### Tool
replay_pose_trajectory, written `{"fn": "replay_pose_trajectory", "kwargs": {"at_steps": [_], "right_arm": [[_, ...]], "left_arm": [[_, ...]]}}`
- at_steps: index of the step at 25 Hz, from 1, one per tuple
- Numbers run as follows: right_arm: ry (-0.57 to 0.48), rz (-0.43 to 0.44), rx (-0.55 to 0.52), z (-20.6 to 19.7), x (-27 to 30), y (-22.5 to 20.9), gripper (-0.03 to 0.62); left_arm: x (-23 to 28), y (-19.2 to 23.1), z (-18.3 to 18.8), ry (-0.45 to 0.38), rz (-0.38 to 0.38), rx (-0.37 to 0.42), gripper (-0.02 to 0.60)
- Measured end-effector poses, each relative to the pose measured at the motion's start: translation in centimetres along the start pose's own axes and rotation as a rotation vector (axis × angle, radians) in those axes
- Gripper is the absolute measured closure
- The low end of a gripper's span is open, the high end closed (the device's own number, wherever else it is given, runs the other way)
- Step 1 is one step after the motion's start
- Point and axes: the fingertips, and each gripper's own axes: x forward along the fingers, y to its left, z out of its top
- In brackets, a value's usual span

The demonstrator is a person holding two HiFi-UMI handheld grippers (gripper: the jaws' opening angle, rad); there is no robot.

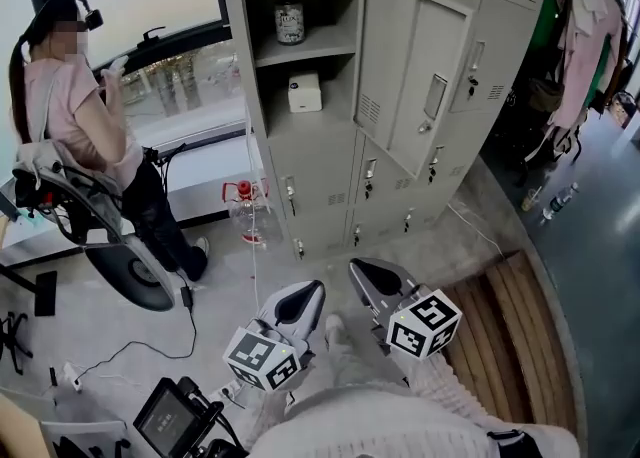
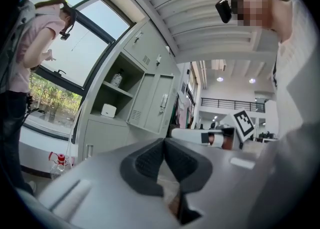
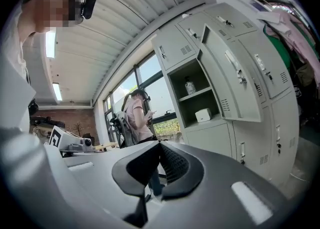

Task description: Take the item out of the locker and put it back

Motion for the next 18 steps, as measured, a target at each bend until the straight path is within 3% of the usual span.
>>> {"fn": "replay_pose_trajectory", "kwargs": {"at_steps": [10, 14, 18], "right_arm": [[0.005, 0.047, -0.045, 6.0, 12.0, -10.2, 0.597], [0.004, 0.097, 0.002, 7.4, 15.6, -12.8, 0.597], [0.009, 0.095, 0.005, 8.0, 18.0, -14.5, 0.597]], "left_arm": [[12.1, 11.1, 6.3, -0.063, 0.055, 0.03, 0.574], [14.9, 14.2, 7.5, -0.08, 0.082, 0.015, 0.575], [16.0, 16.0, 7.8, -0.076, 0.105, -0.007, 0.575]]}}
